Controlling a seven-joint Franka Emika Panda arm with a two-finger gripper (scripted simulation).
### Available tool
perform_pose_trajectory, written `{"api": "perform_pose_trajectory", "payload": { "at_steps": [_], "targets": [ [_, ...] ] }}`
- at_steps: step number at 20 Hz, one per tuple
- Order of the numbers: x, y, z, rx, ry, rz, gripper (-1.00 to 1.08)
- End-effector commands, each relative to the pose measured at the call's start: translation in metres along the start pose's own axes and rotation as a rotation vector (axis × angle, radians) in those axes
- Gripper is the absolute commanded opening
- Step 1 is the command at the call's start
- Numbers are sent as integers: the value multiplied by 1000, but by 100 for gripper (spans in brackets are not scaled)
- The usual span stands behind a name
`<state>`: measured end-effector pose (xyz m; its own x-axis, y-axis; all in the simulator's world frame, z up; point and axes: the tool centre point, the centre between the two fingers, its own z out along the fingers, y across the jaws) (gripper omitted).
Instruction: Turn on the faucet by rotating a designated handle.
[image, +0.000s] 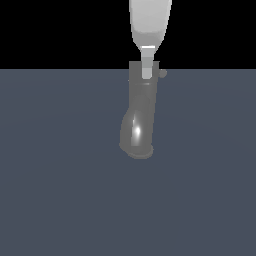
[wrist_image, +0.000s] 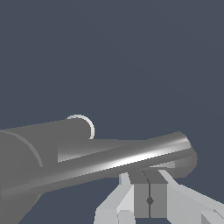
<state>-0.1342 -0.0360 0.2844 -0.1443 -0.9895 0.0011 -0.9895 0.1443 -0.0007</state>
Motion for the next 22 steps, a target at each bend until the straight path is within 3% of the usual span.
{"api": "perform_pose_trajectory", "payload": {
  "at_steps": [1, 5, 6, 7, 22],
  "targets": [
    [26, -1, 0, 0, -1, 25, -100],
    [50, -1, 0, -1, -1, 26, -100],
    [50, -1, 0, -1, -1, 26, -100],
    [32, -1, 0, 1, 0, -2, -100],
    [67, -35, 0, 1, 0, 10, -100]
  ]
}}
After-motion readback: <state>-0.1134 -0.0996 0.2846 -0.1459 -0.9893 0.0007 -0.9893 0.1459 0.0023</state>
